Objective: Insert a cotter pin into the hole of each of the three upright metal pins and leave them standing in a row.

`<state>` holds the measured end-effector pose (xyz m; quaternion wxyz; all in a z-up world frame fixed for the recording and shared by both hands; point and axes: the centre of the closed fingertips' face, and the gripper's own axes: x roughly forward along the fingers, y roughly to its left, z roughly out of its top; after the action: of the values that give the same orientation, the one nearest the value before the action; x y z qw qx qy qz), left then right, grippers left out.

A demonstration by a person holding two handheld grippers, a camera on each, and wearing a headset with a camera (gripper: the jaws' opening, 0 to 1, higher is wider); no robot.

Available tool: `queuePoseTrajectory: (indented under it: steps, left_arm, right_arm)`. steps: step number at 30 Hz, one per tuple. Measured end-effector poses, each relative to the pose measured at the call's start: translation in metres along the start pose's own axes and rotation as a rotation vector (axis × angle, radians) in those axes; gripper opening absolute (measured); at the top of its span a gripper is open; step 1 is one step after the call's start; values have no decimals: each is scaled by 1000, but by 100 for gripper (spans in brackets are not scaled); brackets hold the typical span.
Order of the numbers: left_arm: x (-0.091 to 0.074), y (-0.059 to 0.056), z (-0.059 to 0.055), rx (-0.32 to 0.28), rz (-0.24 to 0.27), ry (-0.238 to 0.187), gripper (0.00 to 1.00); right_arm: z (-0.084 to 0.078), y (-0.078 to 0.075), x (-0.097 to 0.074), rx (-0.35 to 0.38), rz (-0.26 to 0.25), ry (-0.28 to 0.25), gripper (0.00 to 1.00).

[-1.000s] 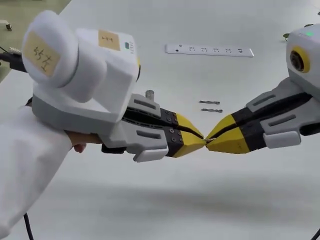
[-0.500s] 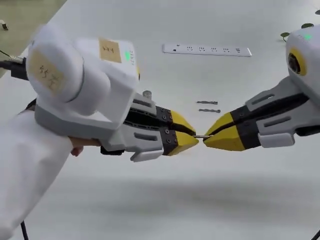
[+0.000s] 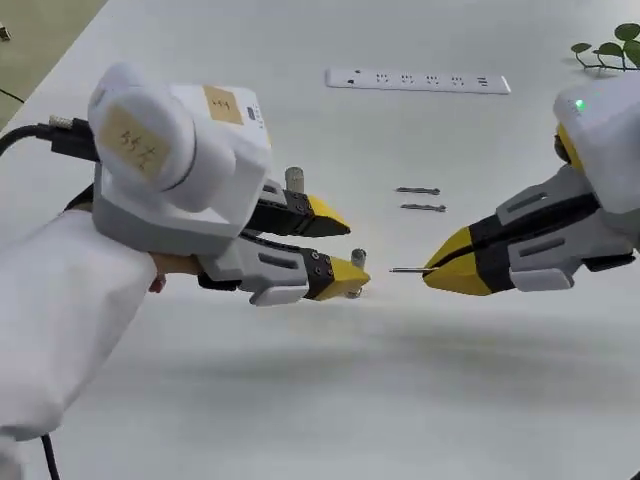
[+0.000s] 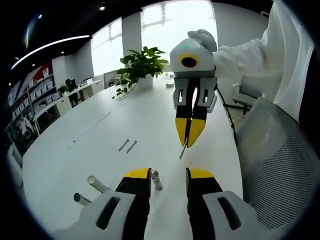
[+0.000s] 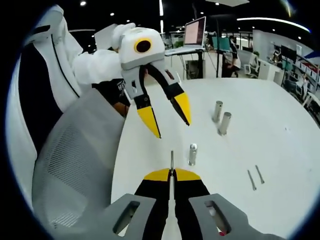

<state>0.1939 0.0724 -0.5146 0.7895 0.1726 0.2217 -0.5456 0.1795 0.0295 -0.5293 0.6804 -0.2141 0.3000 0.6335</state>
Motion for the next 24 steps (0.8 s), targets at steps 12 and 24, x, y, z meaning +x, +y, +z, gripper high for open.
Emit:
queuePoseTrajectory:
  steps: [12,24]
  left_arm:
    - [22,20,-17,-62,20,40,20]
    - [34,17,-26,-27,-26,77,9]
  right_arm:
    - [-8,-23,12,4,-61,21,0]
    - [-11,-26,22,4,-66,30,0]
